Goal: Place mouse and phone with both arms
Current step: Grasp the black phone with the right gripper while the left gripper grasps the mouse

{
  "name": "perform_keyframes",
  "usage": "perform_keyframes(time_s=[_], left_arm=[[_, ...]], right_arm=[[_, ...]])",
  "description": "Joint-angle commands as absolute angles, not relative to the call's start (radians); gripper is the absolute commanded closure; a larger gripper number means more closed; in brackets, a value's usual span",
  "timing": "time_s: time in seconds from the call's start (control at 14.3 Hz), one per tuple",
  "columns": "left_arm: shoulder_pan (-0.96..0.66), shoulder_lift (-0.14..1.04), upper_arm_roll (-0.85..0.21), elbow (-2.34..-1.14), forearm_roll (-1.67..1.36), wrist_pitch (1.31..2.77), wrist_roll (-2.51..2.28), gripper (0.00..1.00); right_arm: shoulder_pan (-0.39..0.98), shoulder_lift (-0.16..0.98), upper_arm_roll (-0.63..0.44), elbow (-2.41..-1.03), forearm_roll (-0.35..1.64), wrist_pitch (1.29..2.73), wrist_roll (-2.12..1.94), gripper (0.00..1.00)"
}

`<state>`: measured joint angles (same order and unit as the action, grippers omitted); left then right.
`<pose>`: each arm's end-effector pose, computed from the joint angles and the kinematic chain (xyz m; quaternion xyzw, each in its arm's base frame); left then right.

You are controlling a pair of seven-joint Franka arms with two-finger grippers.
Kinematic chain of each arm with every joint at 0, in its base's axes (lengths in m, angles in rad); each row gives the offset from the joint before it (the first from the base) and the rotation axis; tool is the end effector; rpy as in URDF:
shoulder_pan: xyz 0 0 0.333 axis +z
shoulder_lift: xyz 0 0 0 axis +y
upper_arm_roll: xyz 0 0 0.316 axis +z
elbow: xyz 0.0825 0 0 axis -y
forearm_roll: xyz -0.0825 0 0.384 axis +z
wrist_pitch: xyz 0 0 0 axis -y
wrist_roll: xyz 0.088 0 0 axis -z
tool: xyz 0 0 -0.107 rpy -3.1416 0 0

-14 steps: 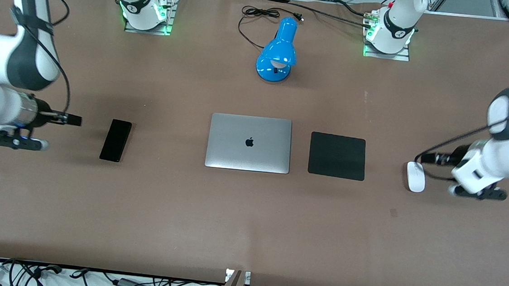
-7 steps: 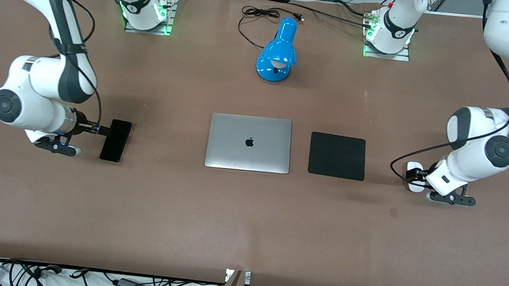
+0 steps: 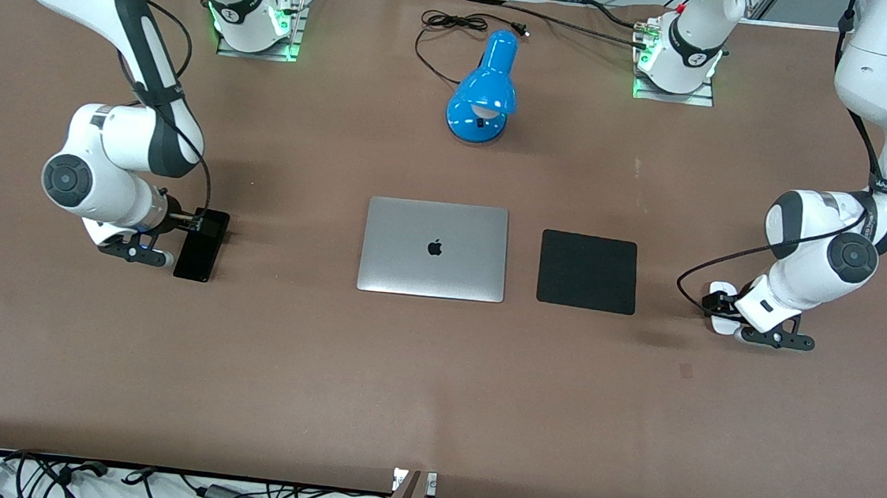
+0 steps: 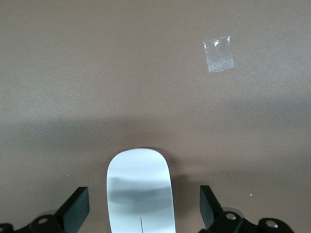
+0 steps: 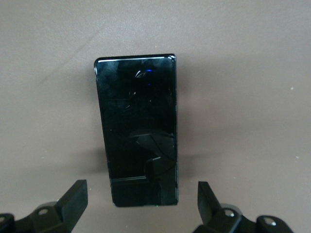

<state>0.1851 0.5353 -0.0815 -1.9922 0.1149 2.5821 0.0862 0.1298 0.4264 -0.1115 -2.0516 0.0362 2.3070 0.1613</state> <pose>0.6115 0.0628 0.1954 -0.9990 0.0328 -0.0277 0.0139 0.5760 0.0116 0.2159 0.9931 -0.0814 -0.0825 0.0185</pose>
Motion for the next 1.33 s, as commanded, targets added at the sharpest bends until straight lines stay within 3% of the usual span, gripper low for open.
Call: perform_keyframes(time_s=[0.0,0.42,0.49,0.77,0.91,1.19,1.26], left_arm=[[0.192,0.538,-0.086,-2.054,0.126,2.670,0.098,0.00],[0.215,0.561,-0.087,-2.059,0.127,2.695,0.100,0.00],[0.215,0.566,-0.089,-2.059,0.127,2.695,0.100,0.06],[0.219,0.568,-0.087,-2.057,0.126,2.688,0.100,0.66],[0.219,0.561,-0.087,-2.051,0.126,2.686,0.098,0.74],[0.215,0.520,-0.100,-2.040,0.127,2.642,0.092,0.74],[0.207,0.500,-0.101,-2.017,0.127,2.585,0.091,0.74]], right_arm=[[0.130,0.431,-0.114,-2.094,0.040,2.385,0.172,0.00],[0.132,0.479,-0.114,-2.100,0.043,2.442,0.176,0.00],[0.132,0.483,-0.114,-2.100,0.043,2.447,0.176,0.00],[0.137,0.500,-0.112,-2.100,0.043,2.483,0.176,0.00],[0.137,0.511,-0.112,-2.100,0.041,2.494,0.176,0.00],[0.141,0.512,-0.112,-2.102,0.041,2.503,0.176,0.00],[0.150,0.509,-0.112,-2.100,0.041,2.502,0.176,0.14]])
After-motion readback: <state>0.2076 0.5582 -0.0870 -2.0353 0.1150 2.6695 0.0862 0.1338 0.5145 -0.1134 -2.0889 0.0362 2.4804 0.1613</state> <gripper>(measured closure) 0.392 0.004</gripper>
